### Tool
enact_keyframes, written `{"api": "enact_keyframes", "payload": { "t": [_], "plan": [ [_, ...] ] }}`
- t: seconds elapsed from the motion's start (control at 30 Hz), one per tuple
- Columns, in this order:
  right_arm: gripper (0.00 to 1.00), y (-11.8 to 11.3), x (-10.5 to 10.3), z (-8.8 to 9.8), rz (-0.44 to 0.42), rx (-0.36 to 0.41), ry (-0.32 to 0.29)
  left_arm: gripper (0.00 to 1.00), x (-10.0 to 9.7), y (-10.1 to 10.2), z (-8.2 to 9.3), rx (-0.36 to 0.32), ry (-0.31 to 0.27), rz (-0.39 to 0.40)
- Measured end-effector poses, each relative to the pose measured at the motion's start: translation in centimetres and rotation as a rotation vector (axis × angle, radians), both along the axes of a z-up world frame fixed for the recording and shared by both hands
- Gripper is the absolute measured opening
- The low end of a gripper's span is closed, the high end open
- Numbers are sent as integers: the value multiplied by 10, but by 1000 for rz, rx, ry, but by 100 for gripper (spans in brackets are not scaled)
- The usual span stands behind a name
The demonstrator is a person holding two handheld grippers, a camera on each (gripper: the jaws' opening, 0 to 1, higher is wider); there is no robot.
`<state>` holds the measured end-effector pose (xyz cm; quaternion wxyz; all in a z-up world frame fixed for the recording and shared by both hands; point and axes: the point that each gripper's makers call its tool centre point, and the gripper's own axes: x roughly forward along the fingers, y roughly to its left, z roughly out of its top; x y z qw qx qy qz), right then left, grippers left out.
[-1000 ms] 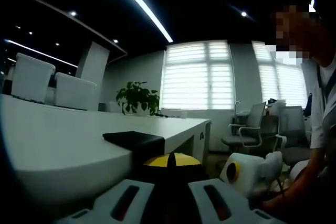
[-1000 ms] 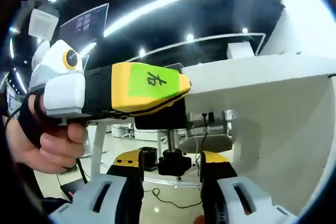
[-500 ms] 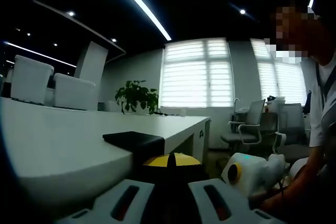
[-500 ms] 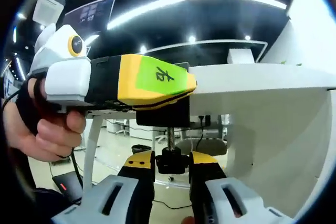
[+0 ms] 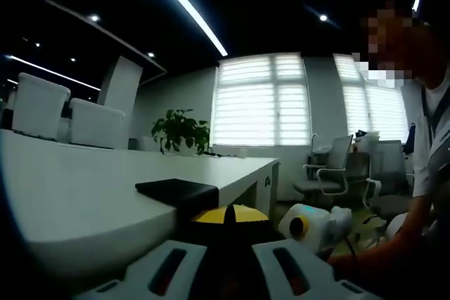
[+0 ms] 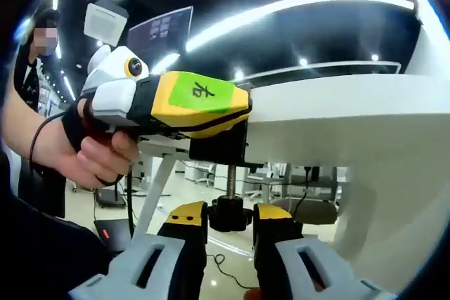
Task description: Clamp the fixed fixture on the desktop, loosen the retaining clip, secure it to the edge of the desk, and tighten the retaining clip.
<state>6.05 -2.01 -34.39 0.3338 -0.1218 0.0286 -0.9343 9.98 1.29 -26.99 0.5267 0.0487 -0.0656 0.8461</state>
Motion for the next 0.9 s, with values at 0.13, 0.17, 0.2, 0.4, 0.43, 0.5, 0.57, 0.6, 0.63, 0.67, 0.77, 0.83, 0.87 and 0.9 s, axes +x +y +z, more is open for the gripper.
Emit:
{"api": "enact_keyframes", "payload": {
  "t": [0.13,0.17,0.2,0.4,0.43,0.5,0.57,0.6,0.63,0.67,0.77,0.83,0.87,0.9],
  "plan": [
    [34,4,9,-11,-27,4,-16,1,2,1,1,20,17,-39],
    [34,4,10,-15,-31,3,-30,1,3,0,1,29,20,-40],
    [34,3,12,-17,-32,5,-36,1,3,0,1,39,23,-42],
    [33,0,6,-9,-70,-7,-34,1,5,-3,6,136,37,-80],
    [32,0,6,-8,-74,-13,-33,1,6,-3,6,142,44,-88],
    [30,-1,4,-8,-84,-8,-34,1,7,-3,6,157,48,-97],
    [29,-3,3,-10,-90,8,-32,1,8,-4,7,160,67,-101],
    [30,-4,3,-9,-94,14,-30,1,8,-4,8,173,76,-102],
    [29,-4,3,-9,-98,17,-29,1,7,-7,7,184,87,-104],
    [29,-3,0,-10,-102,17,-31,1,8,-8,8,203,97,-108],
    [29,-2,-1,-9,-111,20,-37,1,8,-10,13,277,108,-119],
    [28,-3,0,-7,-116,33,-20,1,7,-11,13,294,113,-118],
    [28,-3,0,-5,-118,32,-13,1,7,-11,14,303,122,-117],
    [27,-2,0,-3,-124,29,-7,1,7,-11,14,305,130,-118]
  ]
}}
